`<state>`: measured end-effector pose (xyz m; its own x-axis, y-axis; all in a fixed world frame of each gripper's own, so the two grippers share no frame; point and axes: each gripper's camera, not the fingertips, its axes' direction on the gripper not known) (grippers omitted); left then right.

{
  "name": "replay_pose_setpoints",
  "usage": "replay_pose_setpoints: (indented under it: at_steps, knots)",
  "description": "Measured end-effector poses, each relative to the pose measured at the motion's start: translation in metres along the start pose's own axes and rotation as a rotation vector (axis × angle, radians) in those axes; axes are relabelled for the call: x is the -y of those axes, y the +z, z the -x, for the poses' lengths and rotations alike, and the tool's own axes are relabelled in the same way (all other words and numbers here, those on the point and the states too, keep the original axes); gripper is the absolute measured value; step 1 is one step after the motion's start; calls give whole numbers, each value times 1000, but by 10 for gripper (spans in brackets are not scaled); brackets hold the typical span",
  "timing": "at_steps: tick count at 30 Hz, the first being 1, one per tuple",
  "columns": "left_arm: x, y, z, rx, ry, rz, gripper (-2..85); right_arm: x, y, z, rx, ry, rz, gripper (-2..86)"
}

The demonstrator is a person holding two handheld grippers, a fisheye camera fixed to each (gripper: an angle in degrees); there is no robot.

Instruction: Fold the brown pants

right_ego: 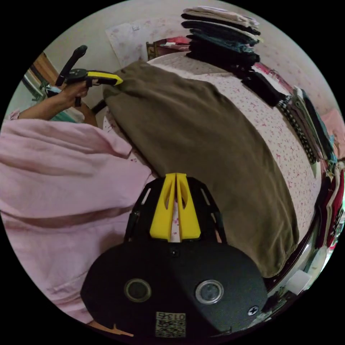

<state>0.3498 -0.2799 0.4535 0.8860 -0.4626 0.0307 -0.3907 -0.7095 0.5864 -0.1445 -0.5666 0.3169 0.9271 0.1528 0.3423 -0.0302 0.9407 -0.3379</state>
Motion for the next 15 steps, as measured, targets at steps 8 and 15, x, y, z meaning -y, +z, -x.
replay_pose_setpoints:
  at_steps: [8,15]
  knots:
    - [50,84,-90,-42,123,78,-3,3,-5,-31,-136,111,-97,3]
    - [65,77,-143,-74,114,-34,-4,-28,-13,-49,-208,221,-102,3]
